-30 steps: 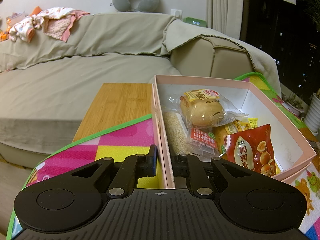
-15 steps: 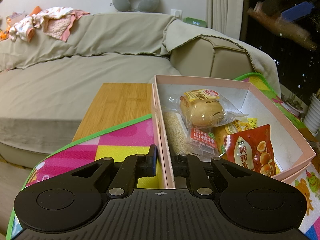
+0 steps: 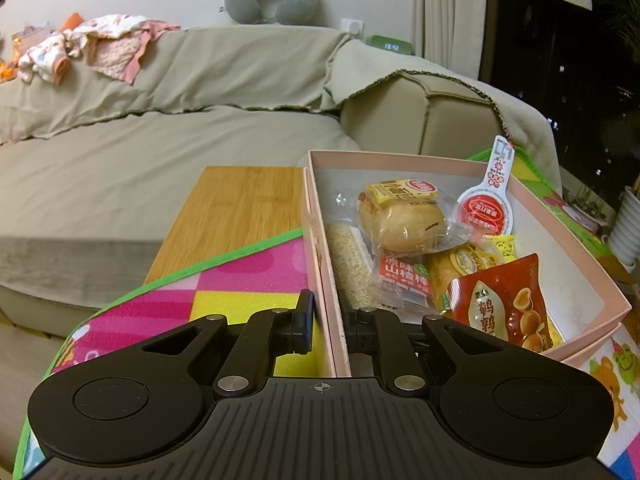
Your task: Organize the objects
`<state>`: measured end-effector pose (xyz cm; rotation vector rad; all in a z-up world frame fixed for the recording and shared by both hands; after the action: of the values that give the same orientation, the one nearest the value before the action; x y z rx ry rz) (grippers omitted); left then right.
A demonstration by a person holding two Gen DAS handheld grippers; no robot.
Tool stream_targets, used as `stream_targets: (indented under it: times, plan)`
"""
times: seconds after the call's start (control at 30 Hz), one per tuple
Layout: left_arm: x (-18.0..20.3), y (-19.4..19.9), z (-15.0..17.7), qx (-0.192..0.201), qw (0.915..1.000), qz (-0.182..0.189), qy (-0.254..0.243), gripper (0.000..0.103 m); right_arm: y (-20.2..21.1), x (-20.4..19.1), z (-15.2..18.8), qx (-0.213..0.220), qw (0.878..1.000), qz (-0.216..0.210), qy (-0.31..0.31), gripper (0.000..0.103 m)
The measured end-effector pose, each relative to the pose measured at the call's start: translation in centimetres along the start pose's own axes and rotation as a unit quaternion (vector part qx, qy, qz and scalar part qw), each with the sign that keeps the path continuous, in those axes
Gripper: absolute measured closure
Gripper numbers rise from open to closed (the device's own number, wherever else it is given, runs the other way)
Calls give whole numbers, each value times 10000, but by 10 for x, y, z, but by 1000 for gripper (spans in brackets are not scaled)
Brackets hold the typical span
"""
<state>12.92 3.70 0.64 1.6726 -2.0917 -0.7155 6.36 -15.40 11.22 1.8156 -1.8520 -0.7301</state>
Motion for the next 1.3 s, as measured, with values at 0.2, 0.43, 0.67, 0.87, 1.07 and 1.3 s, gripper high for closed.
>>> stream_targets:
  times: [0.2, 0.43, 0.67, 0.87, 1.07, 1.3]
  plan:
    - [0, 0, 0, 0, 10000, 2, 0, 90, -8, 28, 17, -151, 9993, 322, -121, 39]
    - [0, 0, 0, 0, 10000, 4, 1, 90, -52, 29, -7, -70, 9982, 367, -471, 39]
    - [0, 0, 0, 1, 10000, 4, -2, 90, -103, 17, -30, 166, 9967, 337, -722, 39]
    - [0, 0, -1, 0, 10000, 10, 0, 90, -142, 13, -33, -48, 9967, 359, -731, 65]
    - [0, 0, -1, 0, 10000, 11, -1, 90, -114, -6, -20, 97, 9988, -84, -468, 78]
    - [0, 0, -1, 1, 10000, 12, -2, 90, -60, -43, 17, -300, 9953, -911, 134, 81]
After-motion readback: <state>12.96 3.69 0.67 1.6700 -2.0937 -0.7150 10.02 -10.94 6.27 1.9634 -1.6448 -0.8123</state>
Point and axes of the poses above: each gripper's, at about its wrist camera, not at the fingertips, and y roughly against the way its jaws point, x to its right, z to its underside, the point moved 3 cm from there along -y, roughly the way its jaws point, and after that the axes turned 7 degrees about -y, right-handed, at the moved point
